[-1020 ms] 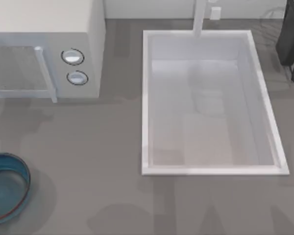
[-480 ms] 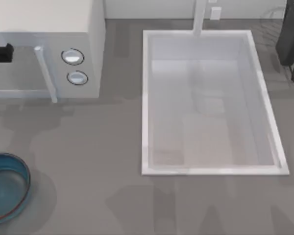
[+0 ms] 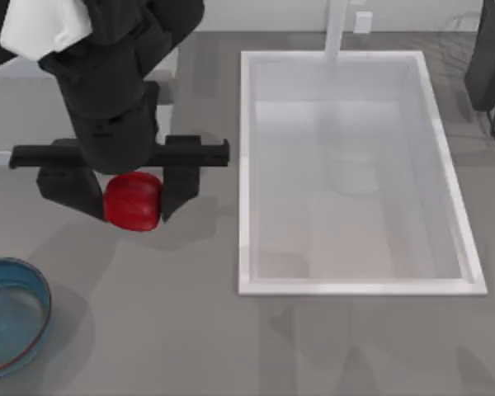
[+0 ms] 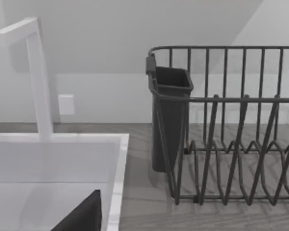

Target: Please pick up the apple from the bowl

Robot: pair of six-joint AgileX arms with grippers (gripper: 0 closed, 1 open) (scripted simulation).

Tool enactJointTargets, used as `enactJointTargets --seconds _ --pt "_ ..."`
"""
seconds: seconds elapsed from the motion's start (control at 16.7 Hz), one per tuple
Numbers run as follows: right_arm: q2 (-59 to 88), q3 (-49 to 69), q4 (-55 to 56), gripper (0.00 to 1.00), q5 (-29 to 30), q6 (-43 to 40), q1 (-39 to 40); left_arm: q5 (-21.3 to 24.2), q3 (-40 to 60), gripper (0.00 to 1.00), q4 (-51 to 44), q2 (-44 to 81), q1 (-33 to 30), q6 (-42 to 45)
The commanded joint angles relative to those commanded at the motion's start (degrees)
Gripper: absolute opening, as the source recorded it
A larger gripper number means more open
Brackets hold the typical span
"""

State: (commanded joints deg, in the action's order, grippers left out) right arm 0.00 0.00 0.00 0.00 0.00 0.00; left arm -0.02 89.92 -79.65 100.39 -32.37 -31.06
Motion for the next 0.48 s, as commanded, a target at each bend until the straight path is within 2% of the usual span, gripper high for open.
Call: enactJointTargets --seconds 0.48 --pt "0.0 0.0 0.0 1.0 0.0 0.0 0.0 0.05 -1.64 0.0 2.23 0.47 -1.37 -1.41"
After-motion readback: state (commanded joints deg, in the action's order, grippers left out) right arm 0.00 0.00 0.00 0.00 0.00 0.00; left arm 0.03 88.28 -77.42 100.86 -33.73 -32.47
